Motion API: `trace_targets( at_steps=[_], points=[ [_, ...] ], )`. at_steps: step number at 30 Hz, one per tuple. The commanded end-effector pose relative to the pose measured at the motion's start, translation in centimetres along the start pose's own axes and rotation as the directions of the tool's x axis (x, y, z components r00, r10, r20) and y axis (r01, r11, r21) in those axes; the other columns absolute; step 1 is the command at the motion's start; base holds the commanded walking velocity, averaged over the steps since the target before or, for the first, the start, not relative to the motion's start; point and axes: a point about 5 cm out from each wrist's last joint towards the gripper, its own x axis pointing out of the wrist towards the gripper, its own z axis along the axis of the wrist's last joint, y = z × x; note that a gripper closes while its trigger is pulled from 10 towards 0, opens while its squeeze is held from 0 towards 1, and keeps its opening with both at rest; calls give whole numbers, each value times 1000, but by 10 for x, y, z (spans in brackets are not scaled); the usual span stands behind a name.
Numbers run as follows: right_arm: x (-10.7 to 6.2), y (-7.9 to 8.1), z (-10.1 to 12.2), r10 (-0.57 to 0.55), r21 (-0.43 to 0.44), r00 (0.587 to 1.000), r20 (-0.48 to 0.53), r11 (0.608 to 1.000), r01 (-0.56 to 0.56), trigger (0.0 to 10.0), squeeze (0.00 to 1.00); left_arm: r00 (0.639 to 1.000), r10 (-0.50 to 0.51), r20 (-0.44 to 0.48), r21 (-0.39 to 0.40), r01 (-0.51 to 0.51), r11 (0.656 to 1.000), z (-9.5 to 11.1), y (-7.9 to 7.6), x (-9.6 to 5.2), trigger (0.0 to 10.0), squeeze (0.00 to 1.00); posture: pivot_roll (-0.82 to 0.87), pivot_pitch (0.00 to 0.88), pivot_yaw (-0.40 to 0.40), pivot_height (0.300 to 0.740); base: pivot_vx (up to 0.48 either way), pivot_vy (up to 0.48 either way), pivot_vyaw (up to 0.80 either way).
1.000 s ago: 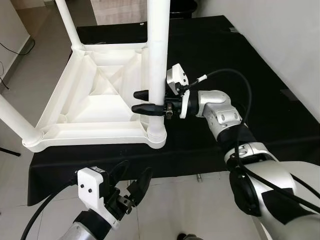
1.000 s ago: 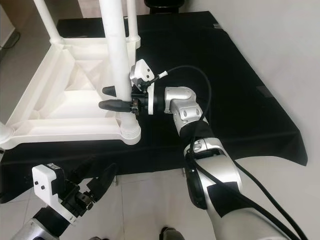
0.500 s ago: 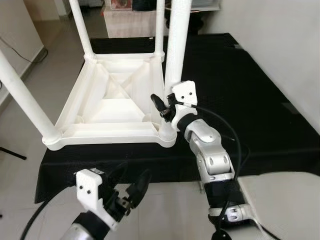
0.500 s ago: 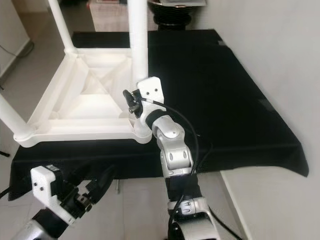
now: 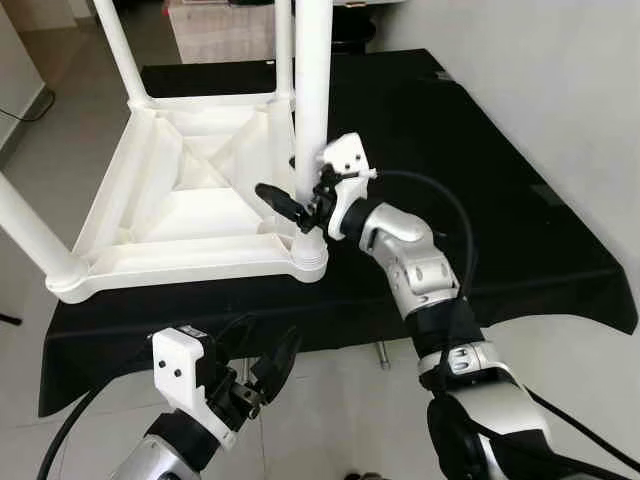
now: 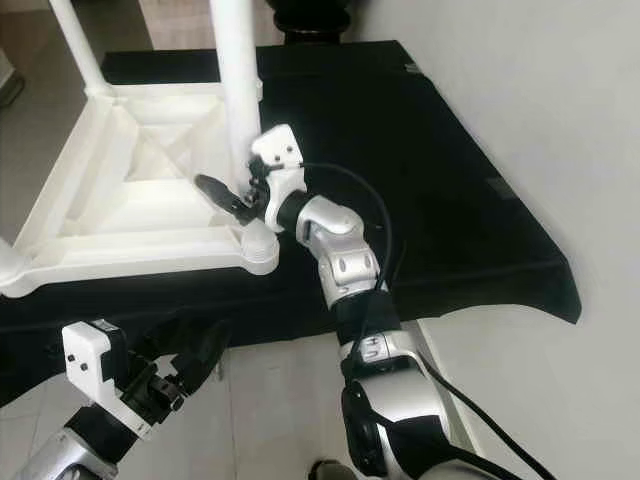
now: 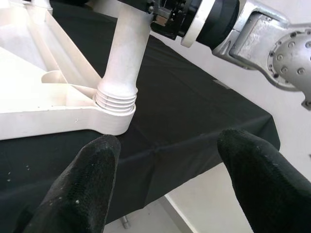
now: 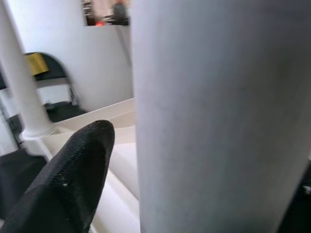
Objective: Building children table
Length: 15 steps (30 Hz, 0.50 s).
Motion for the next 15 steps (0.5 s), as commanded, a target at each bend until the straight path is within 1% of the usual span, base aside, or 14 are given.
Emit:
trace_targets(
  at_steps=[1, 2, 3, 4, 5, 6, 8, 9, 11, 12, 13, 14, 15],
  points=[
    [7, 5, 6, 103, -24, 995, 10, 994, -103, 10000, 1000, 1000, 7, -1, 1, -7, 1000, 0, -1, -2, 10000, 0, 28, 167, -49, 740, 0, 0, 0],
    [6, 3, 10, 181, -61, 983, -13, 981, -182, 10000, 0, 1000, 8, -2, 0, -8, 1000, 0, -2, -3, 10000, 0, 33, 169, -49, 740, 0, 0, 0],
    [6, 3, 10, 181, -61, 983, -13, 981, -182, 10000, 0, 1000, 8, -2, 0, -8, 1000, 0, -2, -3, 10000, 0, 33, 169, -49, 740, 0, 0, 0],
    [6, 2, 15, 266, -76, 964, -27, 961, -267, 10000, 0, 1000, 9, -4, 0, -9, 1000, 0, -2, -4, 10000, 0, 39, 174, -49, 740, 0, 0, 0],
    [6, 2, 15, 266, -76, 964, -27, 961, -267, 10000, 0, 1000, 9, -4, 0, -9, 1000, 0, -2, -4, 10000, 0, 39, 174, -49, 740, 0, 0, 0],
    [6, 1, 19, 334, -73, 942, -38, 939, -336, 10000, 0, 1000, 11, -7, 0, -11, 1000, 0, -3, -5, 10000, 0, 46, 179, -48, 740, 0, 0, 0],
    [6, 1, 19, 334, -73, 942, -38, 939, -336, 10000, 0, 1000, 11, -7, 0, -11, 1000, 0, -3, -5, 10000, 0, 46, 179, -48, 740, 0, 0, 0],
    [7, 1, 21, 372, -65, 927, -40, 925, -374, 10000, 0, 1000, 13, -8, 0, -13, 1000, 1, -3, -6, 10000, 0, 46, 179, -48, 740, 0, 0, 0],
    [7, 1, 21, 372, -65, 927, -40, 925, -374, 10000, 0, 1000, 13, -8, 0, -13, 1000, 1, -3, -6, 10000, 0, 46, 179, -48, 740, 0, 0, 0],
    [7, 1, 23, 428, -49, 903, -36, 902, -429, 10000, 0, 1000, 14, -11, 1, -14, 1000, 1, -3, -7, 10000, 0, 61, 187, -48, 740, 0, 0, 0],
    [8, 1, 25, 461, -41, 887, -31, 886, -462, 10000, 0, 1000, 16, -15, 2, -16, 1000, 2, -4, -9, 10000, 0, 80, 197, -45, 740, 0, 0, 0],
    [8, 1, 25, 461, -41, 887, -31, 886, -462, 10000, 0, 1000, 16, -15, 2, -16, 1000, 2, -4, -9, 10000, 0, 80, 197, -45, 740, 0, 0, 0],
    [9, 0, 26, 484, -34, 875, -26, 874, -484, 10000, 0, 1000, 18, -18, 3, -18, 1000, 2, -4, -10, 10000, 0, 90, 203, -42, 740, 0, 0, 0]
  ],
)
